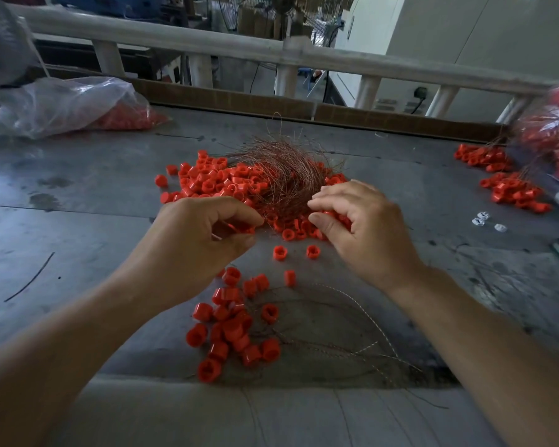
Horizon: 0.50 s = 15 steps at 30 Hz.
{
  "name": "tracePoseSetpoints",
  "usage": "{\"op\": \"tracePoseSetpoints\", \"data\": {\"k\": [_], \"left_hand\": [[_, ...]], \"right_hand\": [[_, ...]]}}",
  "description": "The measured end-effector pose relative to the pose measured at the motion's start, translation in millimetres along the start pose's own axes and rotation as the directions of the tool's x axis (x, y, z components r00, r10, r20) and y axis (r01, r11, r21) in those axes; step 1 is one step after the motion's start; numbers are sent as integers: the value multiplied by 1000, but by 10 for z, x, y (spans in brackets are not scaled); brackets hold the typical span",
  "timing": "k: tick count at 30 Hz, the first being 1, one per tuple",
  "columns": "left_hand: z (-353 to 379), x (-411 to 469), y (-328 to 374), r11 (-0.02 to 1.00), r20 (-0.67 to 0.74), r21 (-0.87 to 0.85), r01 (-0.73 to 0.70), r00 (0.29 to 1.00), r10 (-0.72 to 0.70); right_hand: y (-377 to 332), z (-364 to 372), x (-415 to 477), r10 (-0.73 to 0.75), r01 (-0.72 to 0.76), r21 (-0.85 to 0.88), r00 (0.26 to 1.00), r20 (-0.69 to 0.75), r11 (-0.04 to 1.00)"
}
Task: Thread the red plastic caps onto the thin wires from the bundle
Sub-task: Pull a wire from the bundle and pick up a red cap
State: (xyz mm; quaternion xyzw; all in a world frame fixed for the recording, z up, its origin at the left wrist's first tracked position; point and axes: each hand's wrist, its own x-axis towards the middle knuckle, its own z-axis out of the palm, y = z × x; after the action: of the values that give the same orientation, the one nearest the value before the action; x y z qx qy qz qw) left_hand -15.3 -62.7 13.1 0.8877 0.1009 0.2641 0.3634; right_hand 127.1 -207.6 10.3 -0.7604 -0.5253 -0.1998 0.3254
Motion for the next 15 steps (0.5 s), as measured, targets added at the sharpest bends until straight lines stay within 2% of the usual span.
{"op": "tracePoseSetpoints", "data": {"k": [3,7,10,15], "left_hand": [[4,3,4,1000,3,3,-7,1000,7],[7,-18,5,1000,7,21,-22,1000,22],[17,-13,4,1000,5,24,-15,1000,15],[19,-28,16,999,8,32,-14,1000,14]], "right_hand": [[53,14,6,96,-93,-27,987,126,995],[104,105,-10,70,-53,-63,952,298,997],[80,157,-14,118,-88,-93,904,410,992],[95,127,-20,141,-125,-68,915,377,990]]}}
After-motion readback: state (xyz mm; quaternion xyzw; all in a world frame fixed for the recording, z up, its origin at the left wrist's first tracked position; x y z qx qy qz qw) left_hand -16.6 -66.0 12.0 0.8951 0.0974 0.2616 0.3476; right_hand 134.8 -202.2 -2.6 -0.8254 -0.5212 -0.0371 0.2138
